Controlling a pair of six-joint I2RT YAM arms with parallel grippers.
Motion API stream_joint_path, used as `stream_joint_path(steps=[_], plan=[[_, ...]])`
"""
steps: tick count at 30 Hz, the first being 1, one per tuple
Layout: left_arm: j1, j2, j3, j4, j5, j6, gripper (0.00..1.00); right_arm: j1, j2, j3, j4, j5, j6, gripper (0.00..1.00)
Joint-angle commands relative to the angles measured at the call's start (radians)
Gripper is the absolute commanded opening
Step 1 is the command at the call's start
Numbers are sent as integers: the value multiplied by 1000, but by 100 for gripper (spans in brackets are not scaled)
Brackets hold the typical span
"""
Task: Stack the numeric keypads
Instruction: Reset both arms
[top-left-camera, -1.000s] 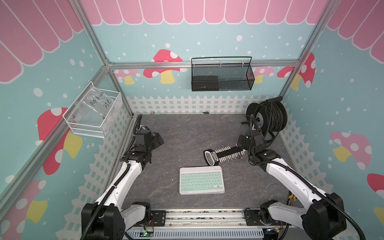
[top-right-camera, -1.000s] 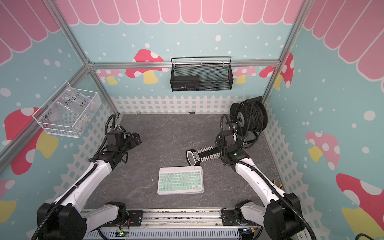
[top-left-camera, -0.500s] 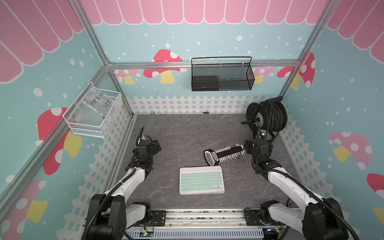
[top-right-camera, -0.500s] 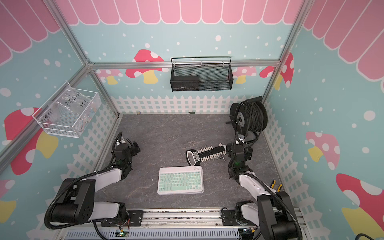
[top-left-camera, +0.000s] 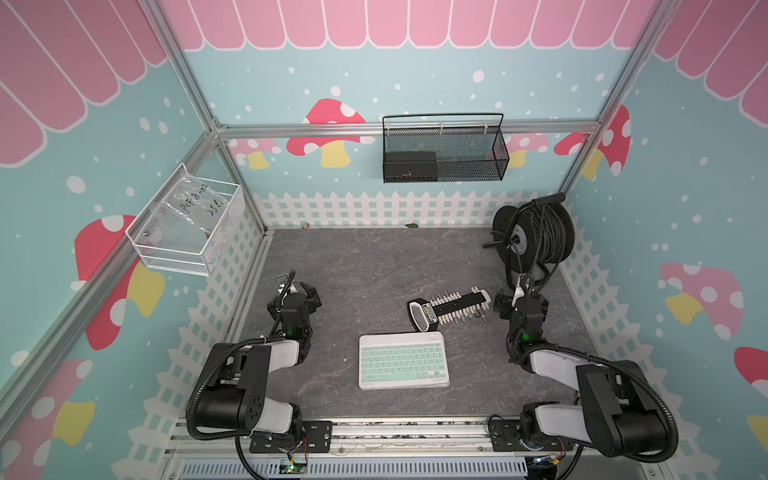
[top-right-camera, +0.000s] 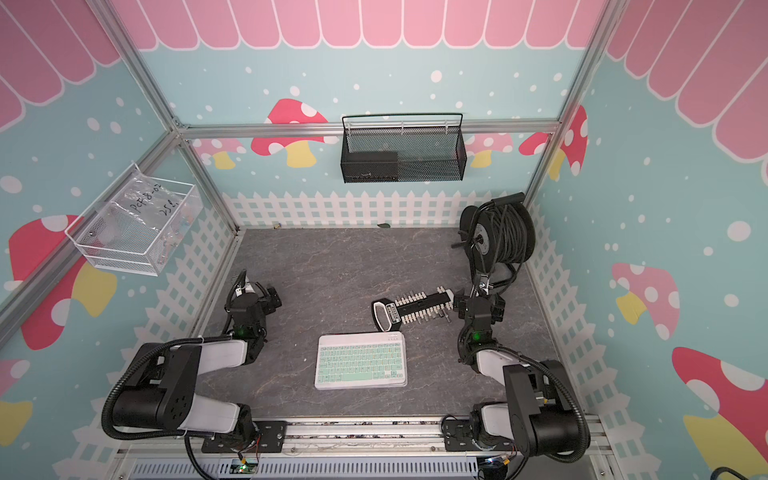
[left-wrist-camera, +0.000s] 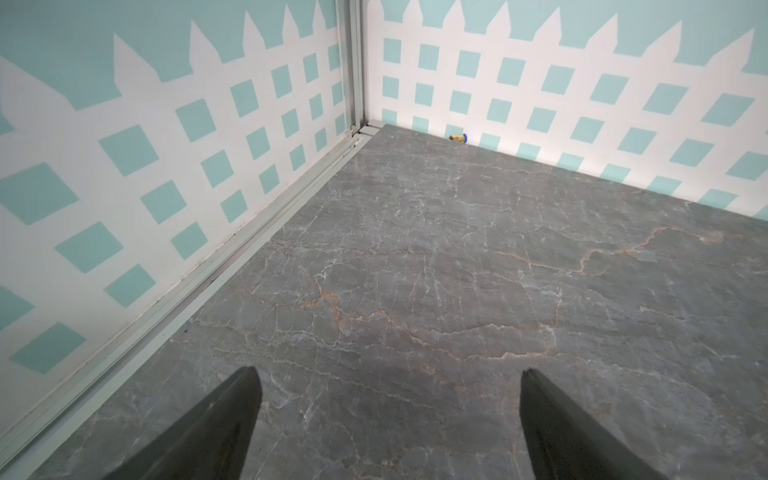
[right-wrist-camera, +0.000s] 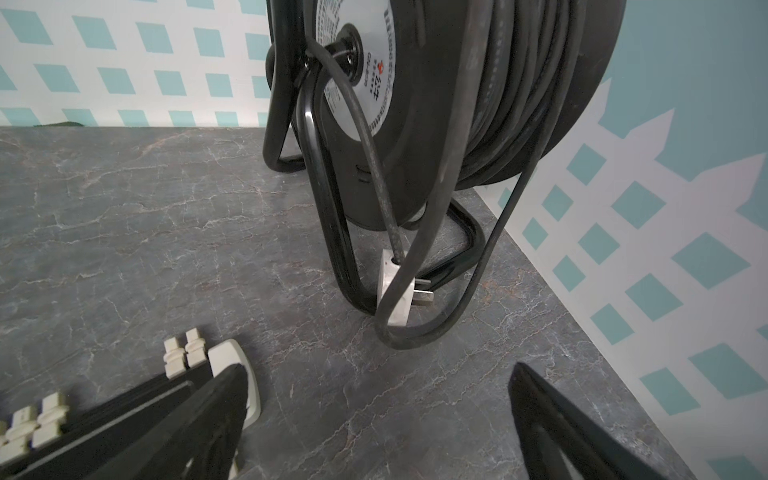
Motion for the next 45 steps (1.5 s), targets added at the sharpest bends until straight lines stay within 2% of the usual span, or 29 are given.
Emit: stream_joint_path(steps=[1,4,9,15,18,20,22,24,26,27,29,30,31,32,33,34,35,37,39,40,42,45], plan=[[18,-14,-141,375,-143,141,99,-57,-20,-55,141,64,-150,99],[23,5,-263,567,-256,208,99,-95,-60,-181,351,76,-257,100],[43,107,-354,752,-295,291,99,-169,-79,-374,667,12,-356,100],[43,232,-460,1064,-321,328,99,-240,20,-460,847,-61,-406,100],[44,288,-501,1199,-333,335,100,-262,78,-514,1007,-87,-432,100],[45,276,-487,1146,-286,335,99,-280,110,-544,1096,-124,-443,99],[46,306,-485,1190,-256,360,99,-295,145,-577,1193,-158,-464,100],[45,339,-460,1158,-176,379,100,-311,186,-607,1296,-171,-490,100],[31,394,-485,1278,-169,423,100,-325,199,-604,1322,-185,-509,100],[31,363,-467,1185,-169,402,100,-337,213,-607,1347,-198,-511,100],[38,398,-481,1278,-169,416,100,-369,254,-627,1412,-217,-484,100],[37,375,-471,1213,-169,406,100,-385,283,-638,1478,-238,-484,100],[38,367,-464,1191,-157,400,100,-388,276,-622,1443,-258,-481,99],[38,391,-475,1256,-149,409,100,-388,276,-622,1419,-284,-488,99],[37,389,-477,1252,-151,412,100,-389,294,-639,1491,-301,-504,99],[37,370,-466,1199,-145,402,100,-389,292,-645,1485,-319,-503,99],[37,376,-468,1218,-146,402,100,-389,304,-663,1520,-311,-505,100],[36,382,-475,1234,-151,411,100,-388,350,-716,1689,-311,-522,100],[37,379,-472,1230,-150,405,100,-389,321,-702,1608,-321,-508,100],[37,390,-476,1254,-155,413,100,-389,343,-693,1632,-335,-526,100],[37,379,-464,1208,-151,404,100,-386,332,-660,1548,-376,-538,100],[34,388,-461,1215,-158,406,100,-386,343,-660,1565,-377,-541,100]])
